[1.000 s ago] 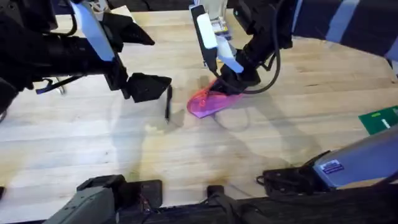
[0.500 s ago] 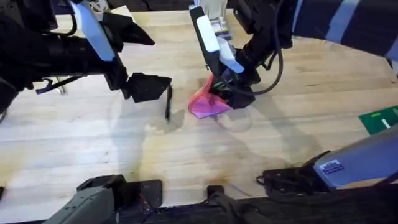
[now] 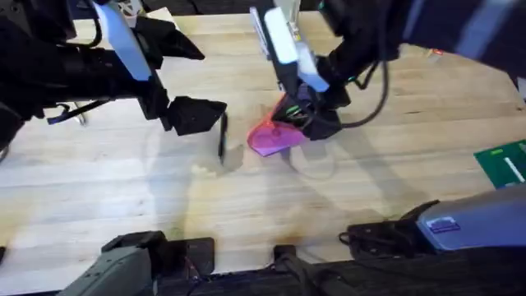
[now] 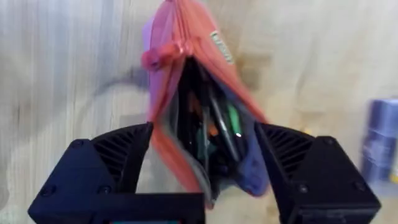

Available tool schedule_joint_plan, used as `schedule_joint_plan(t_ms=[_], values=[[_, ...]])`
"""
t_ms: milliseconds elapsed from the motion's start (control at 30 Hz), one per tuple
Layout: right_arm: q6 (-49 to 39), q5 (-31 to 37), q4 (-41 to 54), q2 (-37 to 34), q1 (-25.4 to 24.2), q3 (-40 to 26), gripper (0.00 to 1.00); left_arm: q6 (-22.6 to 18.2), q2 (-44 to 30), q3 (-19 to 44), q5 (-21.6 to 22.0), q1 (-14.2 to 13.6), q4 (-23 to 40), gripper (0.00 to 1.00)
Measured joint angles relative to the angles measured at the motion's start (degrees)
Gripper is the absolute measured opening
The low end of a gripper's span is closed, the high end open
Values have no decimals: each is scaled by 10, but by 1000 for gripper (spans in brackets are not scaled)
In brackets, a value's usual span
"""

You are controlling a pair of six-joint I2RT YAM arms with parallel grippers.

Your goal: Unzip the bag, pick up the pens from the table one at a time and place them inside, then zip the bag closed.

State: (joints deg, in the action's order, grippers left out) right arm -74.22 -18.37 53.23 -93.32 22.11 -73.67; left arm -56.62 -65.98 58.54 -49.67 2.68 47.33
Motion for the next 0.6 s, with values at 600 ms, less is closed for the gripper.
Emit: schedule_joint_plan(t_ms=[600], values=[[158, -78, -97, 114, -186, -1, 996, 0, 0, 0, 0, 0, 0, 993]])
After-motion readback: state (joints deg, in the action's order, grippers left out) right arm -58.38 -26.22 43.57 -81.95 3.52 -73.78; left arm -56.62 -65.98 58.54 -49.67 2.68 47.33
